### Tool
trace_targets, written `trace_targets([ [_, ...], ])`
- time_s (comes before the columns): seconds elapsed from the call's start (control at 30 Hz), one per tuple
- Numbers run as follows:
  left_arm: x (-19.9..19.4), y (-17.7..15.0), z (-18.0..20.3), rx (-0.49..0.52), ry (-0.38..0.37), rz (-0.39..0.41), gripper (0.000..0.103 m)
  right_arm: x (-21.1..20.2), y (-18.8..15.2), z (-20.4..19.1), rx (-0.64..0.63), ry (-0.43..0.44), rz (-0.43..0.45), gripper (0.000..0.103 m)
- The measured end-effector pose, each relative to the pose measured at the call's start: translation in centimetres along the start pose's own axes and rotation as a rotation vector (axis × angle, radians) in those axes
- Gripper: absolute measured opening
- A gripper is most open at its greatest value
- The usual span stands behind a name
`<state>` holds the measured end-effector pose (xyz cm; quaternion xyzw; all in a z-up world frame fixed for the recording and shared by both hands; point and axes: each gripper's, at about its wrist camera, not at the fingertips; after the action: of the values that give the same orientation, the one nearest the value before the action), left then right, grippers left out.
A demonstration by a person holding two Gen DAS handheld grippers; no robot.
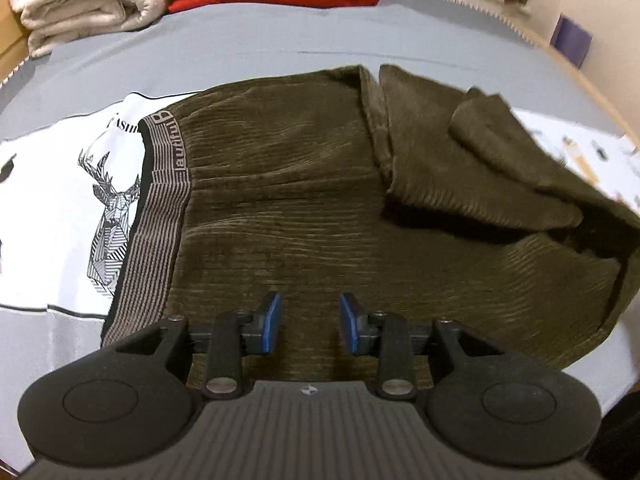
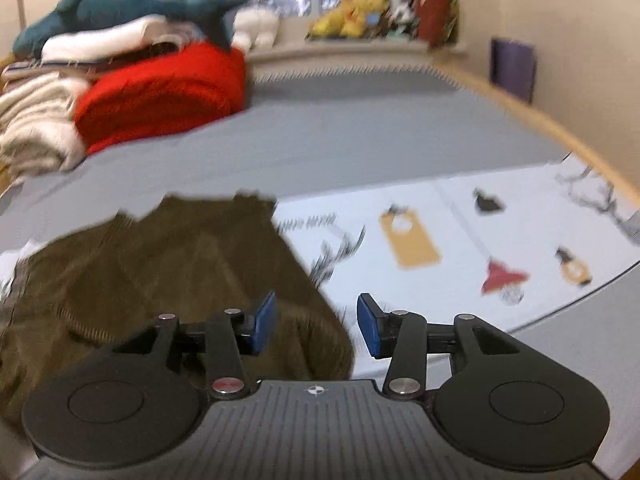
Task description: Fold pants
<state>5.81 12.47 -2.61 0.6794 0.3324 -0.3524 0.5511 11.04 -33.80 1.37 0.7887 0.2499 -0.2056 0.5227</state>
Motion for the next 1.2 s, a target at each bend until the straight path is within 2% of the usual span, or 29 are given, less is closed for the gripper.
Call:
trace_targets([
  [0.07, 0.4, 0.2, 0.1, 0.010, 0.009, -0.003, 0.036, 0.2, 0.6, 0.0, 0.029, -0.010, 0.028, 0.048],
  [0.17, 0.5, 0.2, 0.0, -0.002, 0.002, -0.001, 0.037, 1.5, 0.8, -0.6, 0.030, 0.015, -0.018, 0.050],
  [0.27, 0.6, 0.2, -0.3, -0.016, 0.004, -0.004, 0.040, 2.8, 0.3, -2.5, -0.043, 0.029, -0.058, 0.052],
  [0.33, 0.6, 0.2, -0.4, -0.019, 0.007, -0.008, 0.040, 3.8, -0.1, -4.0, -0.087, 0.044, -0.089, 0.062],
  [0.43, 0.6, 0.1, -0.5, -0.022, 0.006, -0.014, 0.041, 5.3, -1.0, -6.2, -0.163, 0.041, -0.140, 0.070],
  [0.6, 0.5, -0.2, -1.0, -0.030, 0.007, -0.017, 0.043, 7.6, -3.7, -9.7, -0.354, -0.024, -0.218, 0.071],
  [0.67, 0.5, -0.3, -1.1, -0.033, 0.007, -0.018, 0.043, 8.4, -4.9, -10.4, -0.449, -0.089, -0.230, 0.069],
  [0.7, 0.5, -0.3, -1.1, -0.032, 0.007, -0.019, 0.043, 8.5, -5.3, -10.6, -0.487, -0.110, -0.225, 0.063],
  [0.73, 0.4, -0.3, -1.2, -0.030, 0.007, -0.018, 0.043, 8.5, -5.6, -10.6, -0.508, -0.134, -0.214, 0.048],
  [0.77, 0.4, -0.3, -1.2, -0.028, 0.006, -0.017, 0.043, 8.6, -5.7, -10.5, -0.512, -0.155, -0.205, 0.039],
  [0.83, 0.4, -0.2, -1.1, -0.029, 0.005, -0.016, 0.043, 8.3, -5.3, -9.7, -0.481, -0.169, -0.190, 0.021],
  [0.97, 0.4, -0.1, -0.8, -0.024, 0.001, -0.012, 0.043, 6.1, -3.4, -7.1, -0.371, -0.148, -0.109, 0.015],
  [1.07, 0.4, 0.0, -0.2, -0.003, -0.001, -0.014, 0.043, 4.4, -1.6, -3.2, -0.205, -0.181, -0.082, 0.014],
  [1.13, 0.4, 0.0, 0.1, 0.008, -0.005, -0.014, 0.043, 3.9, -0.9, 0.5, -0.083, -0.235, -0.125, 0.013],
  [1.2, 0.4, 0.1, 0.3, 0.018, -0.008, -0.014, 0.043, 4.0, -1.1, 4.4, 0.038, -0.311, -0.224, 0.013],
])
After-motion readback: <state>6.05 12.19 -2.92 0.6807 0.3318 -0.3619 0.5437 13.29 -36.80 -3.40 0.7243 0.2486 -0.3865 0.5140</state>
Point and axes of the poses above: each gripper's, at about its wrist camera, not at the fingertips, and x roughly the way its jaws point, z to its right, y to its top, and after that the axes turned 13 degrees about x, right-handed
